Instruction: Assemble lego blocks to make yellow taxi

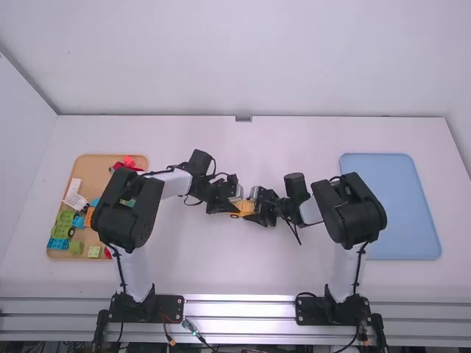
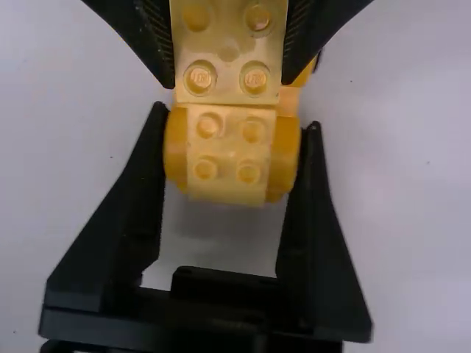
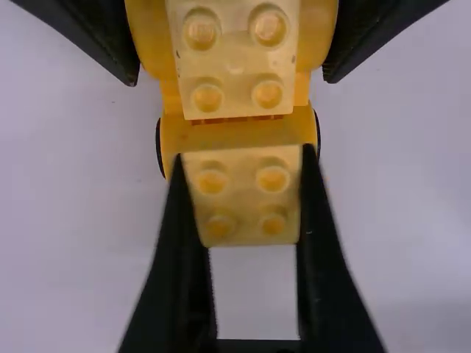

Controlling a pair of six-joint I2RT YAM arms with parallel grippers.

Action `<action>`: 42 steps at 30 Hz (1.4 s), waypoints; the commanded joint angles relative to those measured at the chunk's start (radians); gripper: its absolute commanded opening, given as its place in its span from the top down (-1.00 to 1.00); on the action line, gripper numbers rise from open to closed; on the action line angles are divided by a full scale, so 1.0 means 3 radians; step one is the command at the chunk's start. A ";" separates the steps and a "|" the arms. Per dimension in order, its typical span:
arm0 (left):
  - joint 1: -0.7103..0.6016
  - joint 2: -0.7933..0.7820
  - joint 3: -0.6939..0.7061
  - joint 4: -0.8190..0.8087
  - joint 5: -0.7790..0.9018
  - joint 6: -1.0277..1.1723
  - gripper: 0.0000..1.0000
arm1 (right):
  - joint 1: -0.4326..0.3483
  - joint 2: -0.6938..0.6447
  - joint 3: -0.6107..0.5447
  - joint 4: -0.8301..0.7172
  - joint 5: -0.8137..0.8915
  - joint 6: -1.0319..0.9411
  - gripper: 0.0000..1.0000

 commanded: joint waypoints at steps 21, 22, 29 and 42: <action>-0.0006 -0.0084 -0.0280 0.0703 -0.0066 -0.0432 0.95 | 0.0000 0.0038 0.0403 -0.0949 0.0041 -0.0621 -0.03; -0.0006 -0.0084 -0.0282 0.0693 -0.0067 -0.0430 0.95 | 0.0000 0.0038 0.0406 -0.0947 0.0042 -0.0619 -0.03; -0.0008 -0.0084 -0.0282 0.0401 0.0106 -0.0128 0.95 | -0.0001 0.0038 0.0404 -0.0912 0.0041 -0.0619 -0.04; -0.0006 -0.0084 -0.0282 0.0507 0.0071 -0.0120 0.95 | -0.0003 0.0038 0.0403 -0.1027 -0.0098 -0.0805 -0.02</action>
